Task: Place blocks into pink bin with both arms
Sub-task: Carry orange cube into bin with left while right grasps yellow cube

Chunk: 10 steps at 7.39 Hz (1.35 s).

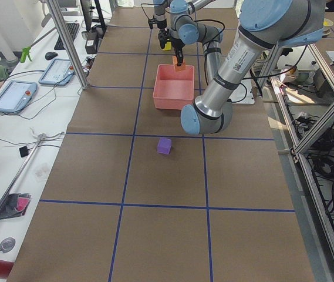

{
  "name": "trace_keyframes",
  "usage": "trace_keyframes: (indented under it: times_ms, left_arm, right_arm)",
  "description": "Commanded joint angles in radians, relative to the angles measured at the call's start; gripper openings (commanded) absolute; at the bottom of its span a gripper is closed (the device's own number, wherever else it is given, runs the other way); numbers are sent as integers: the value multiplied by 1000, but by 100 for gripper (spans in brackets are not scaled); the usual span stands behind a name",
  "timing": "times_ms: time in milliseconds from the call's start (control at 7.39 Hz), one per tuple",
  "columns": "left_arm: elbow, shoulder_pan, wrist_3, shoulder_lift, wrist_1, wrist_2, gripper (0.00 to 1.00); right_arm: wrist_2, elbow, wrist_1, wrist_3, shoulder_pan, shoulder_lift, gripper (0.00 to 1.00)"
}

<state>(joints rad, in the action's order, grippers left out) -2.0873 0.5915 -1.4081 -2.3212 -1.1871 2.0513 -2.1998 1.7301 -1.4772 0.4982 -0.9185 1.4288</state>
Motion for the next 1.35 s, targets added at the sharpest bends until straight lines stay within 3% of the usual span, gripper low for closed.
trace_keyframes:
  times_ms: [0, 812, 947, 1082, 1217]
  left_arm:
    - [3, -18, -2, -1, -2, -3, 0]
    - [202, -139, -95, -55, -167, -140, 0]
    - [228, -139, -106, -56, -213, -140, 56]
    - [237, -139, -103, -55, -229, -143, 100]
    - [236, -139, -98, -55, -230, -155, 100]
  right_arm:
    - [0, -21, 0, 0, 12, -2, 100]
    - [0, -27, -2, 2, 12, -2, 98]
    - [-1, -27, -2, 8, 12, -2, 64]
    - [-2, -26, 0, 5, 12, -2, 1]
    - [-3, -23, 0, 6, 12, -2, 0]
